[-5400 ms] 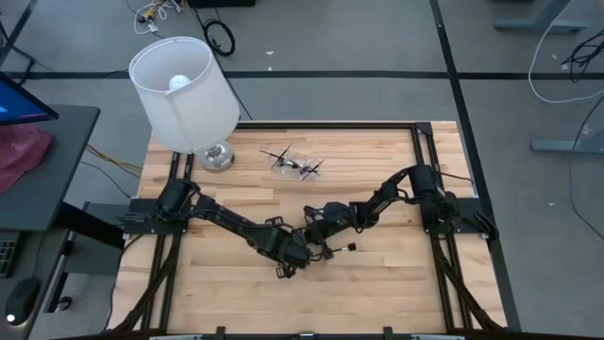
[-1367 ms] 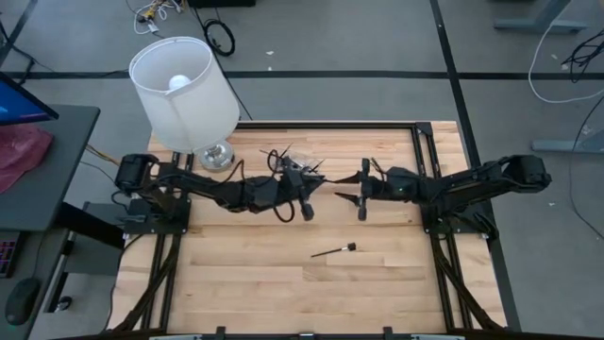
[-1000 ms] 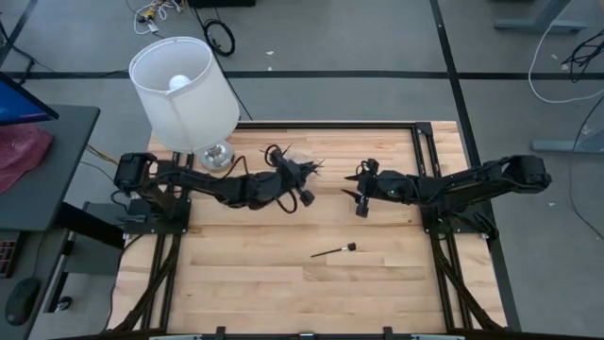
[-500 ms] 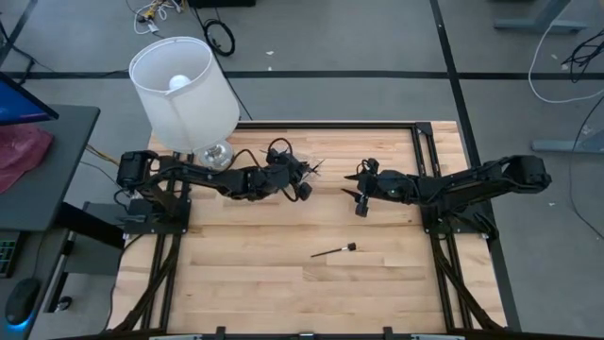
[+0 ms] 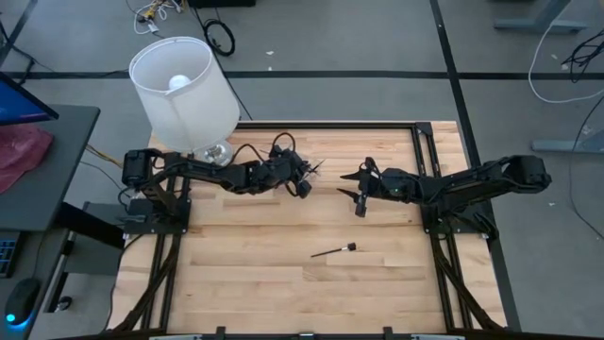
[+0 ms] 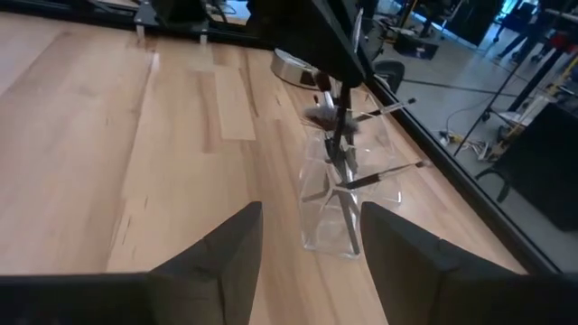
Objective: Put items in baskets/containers
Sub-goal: Put the black eyeshadow brush into the transparent organizer, then put the black eyebrow brush into the transparent organizer
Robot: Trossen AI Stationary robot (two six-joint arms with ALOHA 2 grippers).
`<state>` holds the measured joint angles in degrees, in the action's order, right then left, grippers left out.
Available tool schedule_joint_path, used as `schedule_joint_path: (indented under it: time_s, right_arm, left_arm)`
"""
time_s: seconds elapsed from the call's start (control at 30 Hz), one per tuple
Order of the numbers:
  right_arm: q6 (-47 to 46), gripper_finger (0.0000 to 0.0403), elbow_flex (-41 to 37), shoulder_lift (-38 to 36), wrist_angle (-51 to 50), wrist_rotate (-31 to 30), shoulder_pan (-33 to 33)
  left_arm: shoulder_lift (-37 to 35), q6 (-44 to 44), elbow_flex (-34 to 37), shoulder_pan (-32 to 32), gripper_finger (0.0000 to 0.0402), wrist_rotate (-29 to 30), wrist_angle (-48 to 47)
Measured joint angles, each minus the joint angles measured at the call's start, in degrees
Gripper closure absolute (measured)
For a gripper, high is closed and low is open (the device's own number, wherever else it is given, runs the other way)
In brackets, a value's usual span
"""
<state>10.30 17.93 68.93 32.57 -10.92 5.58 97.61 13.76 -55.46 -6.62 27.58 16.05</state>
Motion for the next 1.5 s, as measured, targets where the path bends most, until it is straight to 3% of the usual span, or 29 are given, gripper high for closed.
schedule_joint_path:
  time_s: [0.43,0.67,0.73,0.83,0.93,1.07,1.3,1.5]
  right_arm:
    - [-0.4,0.0211,0.0,0.0,-0.6,0.6,0.0]
    - [-6.2,0.0211,0.0,0.0,-4.4,22.0,-1.9]
    - [-8.7,0.0211,-0.1,0.2,-6.4,25.0,-4.7]
    - [-9.9,0.0211,-1.5,2.1,-5.8,22.6,-11.1]
    - [-10.6,0.0211,-3.2,5.5,-0.9,14.8,-16.9]
    - [-11.5,0.0211,-3.1,10.2,3.4,8.3,-21.2]
    - [-17.9,0.0211,3.9,19.3,-2.0,10.4,-22.4]
    - [-13.9,0.0211,8.7,24.2,-8.4,10.4,-23.1]
  left_arm:
    - [0.0,0.6,0.0,0.8,0.0271,-0.9,1.8]
    - [-1.9,-5.4,-2.6,6.7,0.0271,-2.0,6.8]
    - [-2.8,-6.8,-3.8,9.0,0.0274,-2.0,6.5]
    - [-2.9,-7.2,-5.1,12.5,0.0277,-2.0,6.5]
    - [-2.7,-6.2,-5.2,15.5,0.0277,-2.1,4.6]
    - [-0.6,1.6,-5.2,18.3,0.0277,-2.4,-1.9]
    - [8.4,11.9,-5.3,20.5,0.0278,-5.7,0.6]
    - [18.5,12.6,-5.2,22.6,0.0278,-6.7,12.9]
